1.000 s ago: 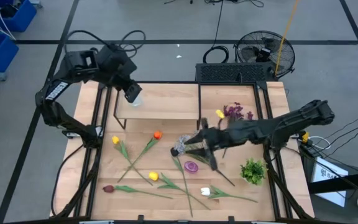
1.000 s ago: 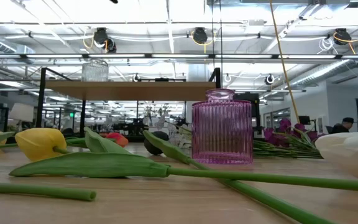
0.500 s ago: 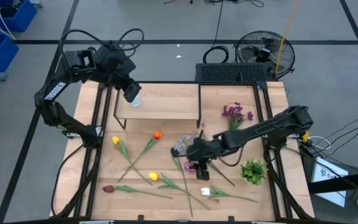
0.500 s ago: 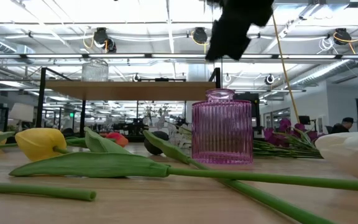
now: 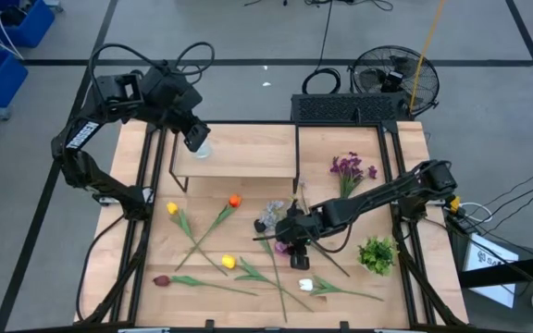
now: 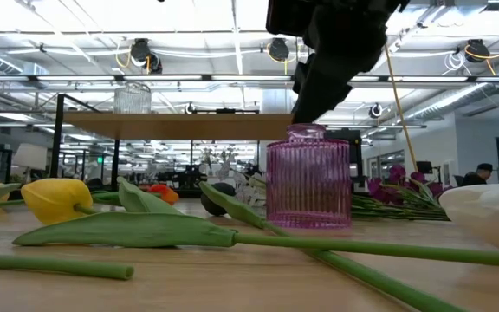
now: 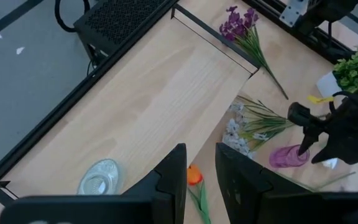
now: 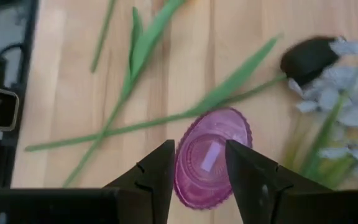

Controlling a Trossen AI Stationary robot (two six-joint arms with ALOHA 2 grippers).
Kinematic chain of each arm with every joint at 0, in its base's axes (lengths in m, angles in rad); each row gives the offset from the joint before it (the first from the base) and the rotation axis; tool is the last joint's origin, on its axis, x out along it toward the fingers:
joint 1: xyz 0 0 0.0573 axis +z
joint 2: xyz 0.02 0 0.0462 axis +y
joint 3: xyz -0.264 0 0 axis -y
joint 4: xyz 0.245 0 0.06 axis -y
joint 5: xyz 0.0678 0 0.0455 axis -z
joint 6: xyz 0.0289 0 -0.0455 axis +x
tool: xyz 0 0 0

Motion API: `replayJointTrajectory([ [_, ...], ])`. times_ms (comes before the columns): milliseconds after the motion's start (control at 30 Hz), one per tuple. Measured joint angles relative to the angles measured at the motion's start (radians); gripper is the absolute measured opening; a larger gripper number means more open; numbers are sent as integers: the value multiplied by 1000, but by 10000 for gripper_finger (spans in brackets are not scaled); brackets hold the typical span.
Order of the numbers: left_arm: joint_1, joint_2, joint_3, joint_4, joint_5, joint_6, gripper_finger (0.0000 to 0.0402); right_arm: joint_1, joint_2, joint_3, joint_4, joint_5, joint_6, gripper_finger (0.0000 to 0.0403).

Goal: Pick and place flowers into a vace then onto a shelf
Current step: Put the violet vase on the shelf

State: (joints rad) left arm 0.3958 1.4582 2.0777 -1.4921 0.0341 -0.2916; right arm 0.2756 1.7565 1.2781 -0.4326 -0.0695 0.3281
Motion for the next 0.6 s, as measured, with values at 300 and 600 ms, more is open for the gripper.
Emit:
replayJointTrajectory([
  [300, -3, 0, 0, 0, 0, 24, 88, -8, -11, -2, -35, 72, -8, 137],
  [600, -4, 0, 0, 0, -2, 27, 88, -16, -3, -37, 1, 99, -48, 137],
])
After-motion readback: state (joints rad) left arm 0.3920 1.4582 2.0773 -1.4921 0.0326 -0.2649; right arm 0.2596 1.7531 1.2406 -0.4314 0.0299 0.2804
